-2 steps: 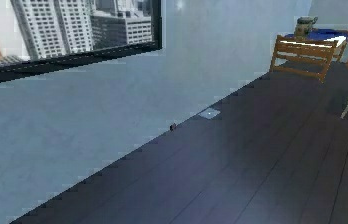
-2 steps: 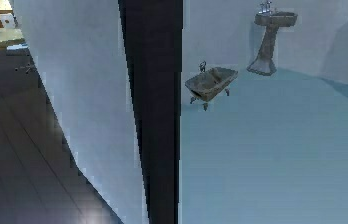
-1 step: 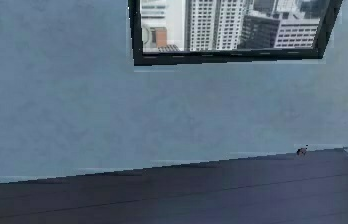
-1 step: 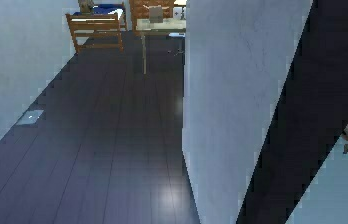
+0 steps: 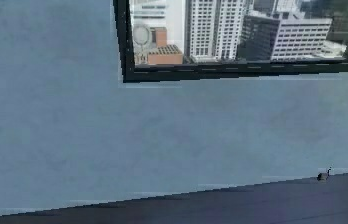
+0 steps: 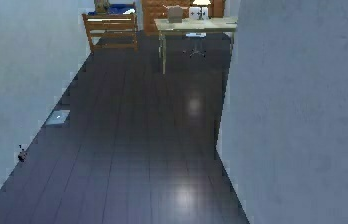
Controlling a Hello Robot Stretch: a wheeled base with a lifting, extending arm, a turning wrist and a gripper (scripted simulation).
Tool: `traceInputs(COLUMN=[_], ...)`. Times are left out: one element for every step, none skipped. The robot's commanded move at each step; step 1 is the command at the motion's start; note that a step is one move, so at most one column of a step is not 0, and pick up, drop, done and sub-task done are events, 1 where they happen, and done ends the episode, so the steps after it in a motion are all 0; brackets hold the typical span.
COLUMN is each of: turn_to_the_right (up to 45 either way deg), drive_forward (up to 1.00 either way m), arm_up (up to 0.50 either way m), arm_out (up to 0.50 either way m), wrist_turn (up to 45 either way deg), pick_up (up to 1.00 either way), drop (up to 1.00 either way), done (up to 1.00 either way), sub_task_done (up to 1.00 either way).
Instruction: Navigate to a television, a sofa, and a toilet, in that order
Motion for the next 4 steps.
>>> traceInputs(turn_to_the_right=[45.0,39.0,3.0,0.0], drive_forward=[0.0,0.0,0.0,1.0], arm_up=[0.0,0.0,0.0,0.0], arm_out=[0.0,0.0,0.0,0.0], wrist_turn=[0.0,0.0,0.0,0.0], pick_up=[0.0,0.0,0.0,0.0], drop=[0.0,0.0,0.0,0.0], done=[0.0,0.0,0.0,0.0], sub_task_done=[0.0,0.0,0.0,0.0])
